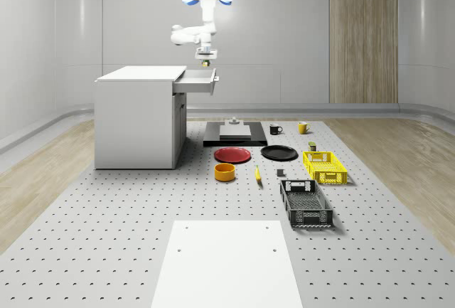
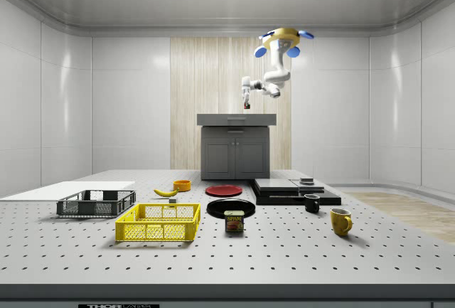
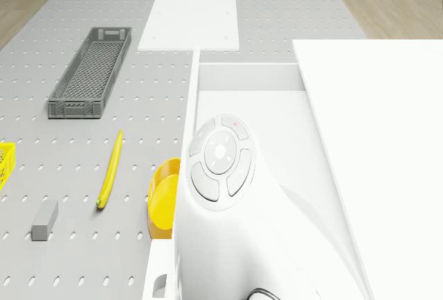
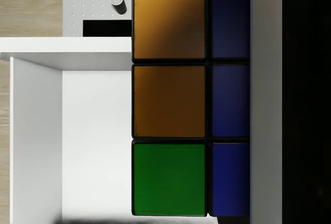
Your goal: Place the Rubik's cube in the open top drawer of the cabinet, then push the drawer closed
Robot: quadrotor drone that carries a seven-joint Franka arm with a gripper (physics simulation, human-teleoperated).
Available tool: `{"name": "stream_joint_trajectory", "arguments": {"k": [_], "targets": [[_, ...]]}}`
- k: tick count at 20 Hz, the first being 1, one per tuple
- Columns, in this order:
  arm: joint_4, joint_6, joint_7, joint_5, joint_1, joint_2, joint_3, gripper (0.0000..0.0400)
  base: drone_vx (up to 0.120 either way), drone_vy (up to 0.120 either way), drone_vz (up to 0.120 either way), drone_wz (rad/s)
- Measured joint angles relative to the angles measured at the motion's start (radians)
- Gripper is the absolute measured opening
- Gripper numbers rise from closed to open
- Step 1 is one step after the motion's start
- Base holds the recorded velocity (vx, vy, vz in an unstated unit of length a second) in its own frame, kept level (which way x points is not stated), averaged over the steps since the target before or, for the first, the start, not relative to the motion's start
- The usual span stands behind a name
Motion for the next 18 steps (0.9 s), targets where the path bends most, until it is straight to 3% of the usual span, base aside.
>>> {"name": "stream_joint_trajectory", "arguments": {"k": [8, 18], "targets": [[0.000, 0.003, 0.001, 0.001, -0.001, -0.003, 0.000, 0.0325, 0.000, -0.120, 0.000, 0.000], [0.035, 0.049, 0.000, -0.100, -0.021, -0.006, -0.108, 0.0325, 0.000, 0.000, 0.000, 0.000]]}}
